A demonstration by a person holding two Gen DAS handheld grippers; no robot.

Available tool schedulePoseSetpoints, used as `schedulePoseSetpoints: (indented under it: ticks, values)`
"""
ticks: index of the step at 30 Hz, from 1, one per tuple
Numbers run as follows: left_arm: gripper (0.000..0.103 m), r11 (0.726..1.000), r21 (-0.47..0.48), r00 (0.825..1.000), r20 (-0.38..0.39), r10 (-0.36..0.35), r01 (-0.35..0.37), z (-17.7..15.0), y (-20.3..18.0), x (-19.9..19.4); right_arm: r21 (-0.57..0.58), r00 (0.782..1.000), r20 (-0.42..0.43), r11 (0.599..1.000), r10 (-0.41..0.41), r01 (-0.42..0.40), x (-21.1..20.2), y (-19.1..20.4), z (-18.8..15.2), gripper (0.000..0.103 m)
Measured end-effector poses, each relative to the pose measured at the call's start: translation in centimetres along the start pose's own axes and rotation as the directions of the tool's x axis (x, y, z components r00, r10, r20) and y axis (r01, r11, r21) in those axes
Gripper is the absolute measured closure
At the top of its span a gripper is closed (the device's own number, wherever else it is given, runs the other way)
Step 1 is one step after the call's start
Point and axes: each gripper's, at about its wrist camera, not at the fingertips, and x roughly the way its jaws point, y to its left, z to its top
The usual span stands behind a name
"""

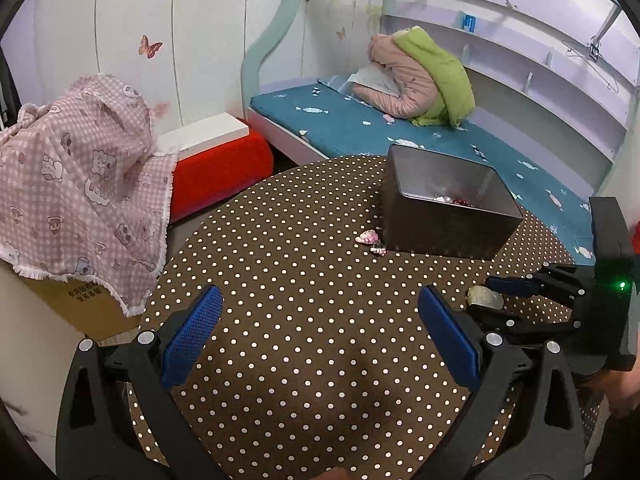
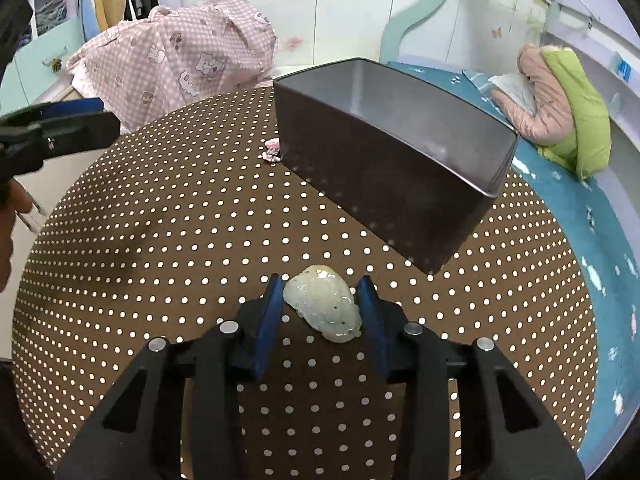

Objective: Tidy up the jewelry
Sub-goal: 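Grasp the jade pendant with the right gripper while the left grasps the pink charm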

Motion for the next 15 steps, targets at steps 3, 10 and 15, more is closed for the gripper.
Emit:
schedulePoseSetpoints:
  ticks: [3,10,15]
  values:
    - [0.005,1.000,0.006,1.000,-0.005,-0.003,0.003,0.0,-0.1,0.4,-0.008,1.000,0.006,1.000,0.005,-0.005,-0.1,0.1,-0.1,0.066]
    - [0.005,0.998,0.055,1.000,-0.018,-0.007,0.008,1.1,-1.0,3.0,0.038,1.000,0.015,0.999,0.001,-0.001,-0.7,0.4,-1.0,0.067]
    - [0.005,0.990,0.137,0.998,-0.067,-0.010,0.019,2.2,-2.3,7.4,0.092,1.000,0.024,0.996,-0.010,0.008,-1.0,0.1,-1.4,0.067]
